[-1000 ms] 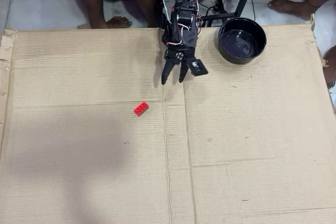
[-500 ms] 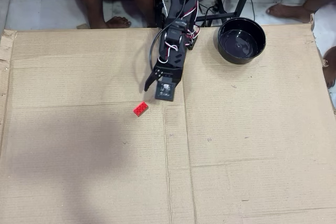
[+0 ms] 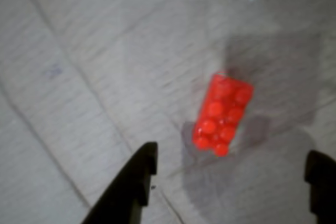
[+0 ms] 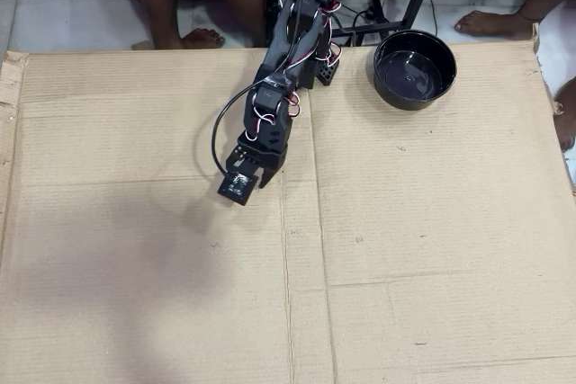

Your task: Grasp a lego block and put it in the bin.

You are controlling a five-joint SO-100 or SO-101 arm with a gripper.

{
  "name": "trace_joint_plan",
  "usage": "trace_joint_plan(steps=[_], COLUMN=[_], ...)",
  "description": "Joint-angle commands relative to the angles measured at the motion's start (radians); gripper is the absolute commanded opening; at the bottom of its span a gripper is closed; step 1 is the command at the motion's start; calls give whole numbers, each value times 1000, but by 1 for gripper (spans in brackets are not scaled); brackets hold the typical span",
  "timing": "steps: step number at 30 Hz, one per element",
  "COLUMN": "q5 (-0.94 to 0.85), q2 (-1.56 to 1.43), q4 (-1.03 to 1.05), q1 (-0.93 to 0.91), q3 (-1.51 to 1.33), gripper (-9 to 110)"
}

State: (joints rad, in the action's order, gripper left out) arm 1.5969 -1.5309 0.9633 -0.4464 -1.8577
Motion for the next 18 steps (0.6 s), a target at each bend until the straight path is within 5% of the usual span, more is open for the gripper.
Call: trace_joint_plan(steps=[1, 18], q5=[5, -2], q2=[20, 100], q4=[-8, -8], q1=[-3, -3], q3=[63, 75], gripper=[31, 31])
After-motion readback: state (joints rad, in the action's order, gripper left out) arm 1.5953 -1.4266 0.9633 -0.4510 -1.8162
